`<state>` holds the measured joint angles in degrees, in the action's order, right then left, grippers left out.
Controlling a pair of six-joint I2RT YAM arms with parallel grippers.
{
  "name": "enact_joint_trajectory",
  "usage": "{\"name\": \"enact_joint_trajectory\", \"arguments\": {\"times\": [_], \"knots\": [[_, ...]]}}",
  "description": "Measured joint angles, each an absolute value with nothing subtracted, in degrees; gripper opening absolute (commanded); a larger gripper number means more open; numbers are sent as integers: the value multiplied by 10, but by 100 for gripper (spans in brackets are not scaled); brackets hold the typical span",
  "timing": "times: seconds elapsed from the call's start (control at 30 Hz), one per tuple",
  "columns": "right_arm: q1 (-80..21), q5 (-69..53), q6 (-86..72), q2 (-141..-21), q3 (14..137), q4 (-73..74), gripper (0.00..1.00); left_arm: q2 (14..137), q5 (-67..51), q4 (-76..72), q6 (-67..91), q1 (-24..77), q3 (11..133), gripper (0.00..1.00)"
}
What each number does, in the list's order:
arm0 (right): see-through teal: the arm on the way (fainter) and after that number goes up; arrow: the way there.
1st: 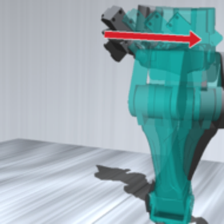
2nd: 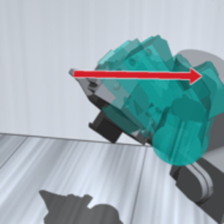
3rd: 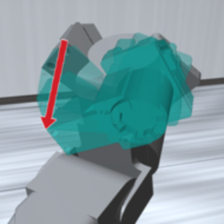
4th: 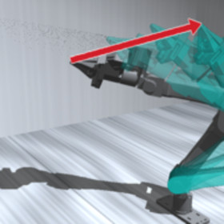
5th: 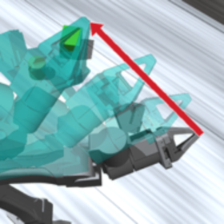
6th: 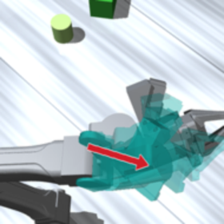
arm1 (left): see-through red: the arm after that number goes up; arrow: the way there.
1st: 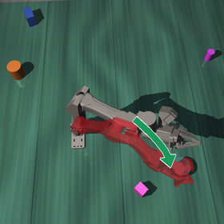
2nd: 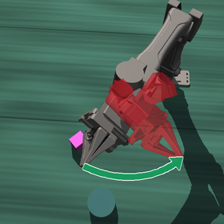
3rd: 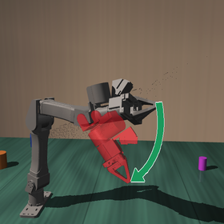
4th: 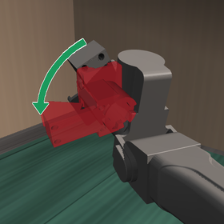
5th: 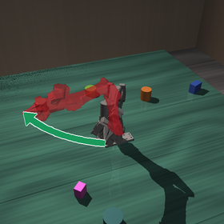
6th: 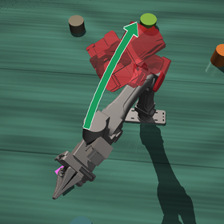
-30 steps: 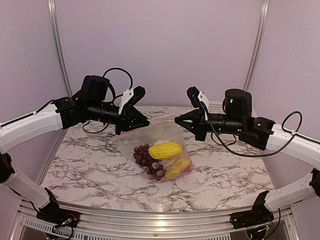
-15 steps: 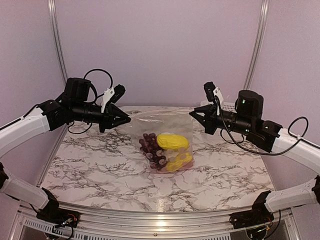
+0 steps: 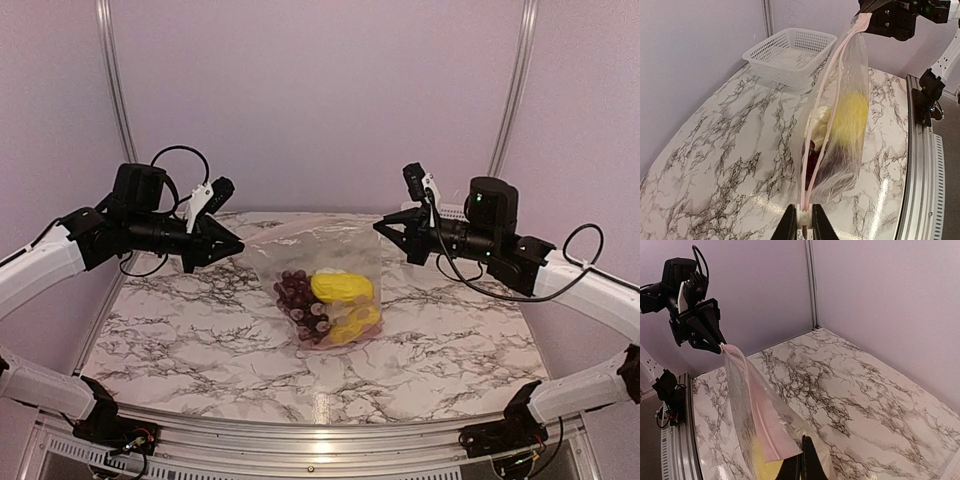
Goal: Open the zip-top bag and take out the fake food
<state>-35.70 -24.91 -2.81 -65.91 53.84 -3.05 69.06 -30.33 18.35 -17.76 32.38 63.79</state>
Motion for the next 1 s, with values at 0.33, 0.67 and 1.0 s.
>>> {"name": "enact_joint_trajectory", "arguments": {"times": [0.33,0.67,1.0], "knots": [[-366,-327,-12,-720,582,-16,0,715,-284,228,-159,394,706,54],[-378,-376,7,-719,589,15,0,778,-276,231,-153,395,783,40],[-381,-381,13,-719,590,18,0,794,-276,258,-168,401,783,36]]}}
